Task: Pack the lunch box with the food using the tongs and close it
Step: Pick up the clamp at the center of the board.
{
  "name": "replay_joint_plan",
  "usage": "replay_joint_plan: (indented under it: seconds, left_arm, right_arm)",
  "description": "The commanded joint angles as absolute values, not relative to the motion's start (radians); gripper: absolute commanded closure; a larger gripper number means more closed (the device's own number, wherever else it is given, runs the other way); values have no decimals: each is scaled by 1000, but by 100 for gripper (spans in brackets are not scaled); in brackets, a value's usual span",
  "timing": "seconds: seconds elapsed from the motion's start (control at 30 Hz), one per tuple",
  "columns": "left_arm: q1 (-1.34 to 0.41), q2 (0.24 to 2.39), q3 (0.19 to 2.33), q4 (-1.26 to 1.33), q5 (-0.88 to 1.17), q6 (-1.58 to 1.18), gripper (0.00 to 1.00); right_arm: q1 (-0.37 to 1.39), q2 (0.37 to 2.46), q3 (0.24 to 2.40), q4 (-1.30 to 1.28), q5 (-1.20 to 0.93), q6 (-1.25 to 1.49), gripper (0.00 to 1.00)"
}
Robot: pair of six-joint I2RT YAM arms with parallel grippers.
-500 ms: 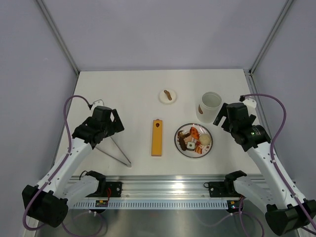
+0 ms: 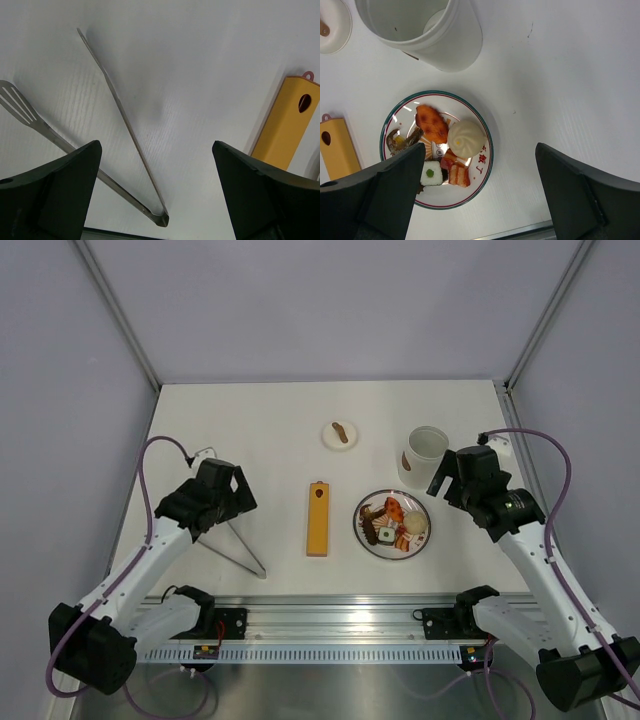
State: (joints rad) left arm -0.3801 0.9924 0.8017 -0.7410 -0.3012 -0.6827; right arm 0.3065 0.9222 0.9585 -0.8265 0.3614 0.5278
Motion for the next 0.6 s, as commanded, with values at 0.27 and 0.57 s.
replay_joint_plan:
  seconds: [0.27, 0.57]
  left_arm:
    - [-436, 1035, 654, -637, -360, -936, 16]
    - [-442, 1115, 618, -598, -397, -976, 28]
  right_arm:
    - [308, 930, 1008, -877, 244, 511, 1]
    - [308, 928, 1031, -917, 221, 511, 0]
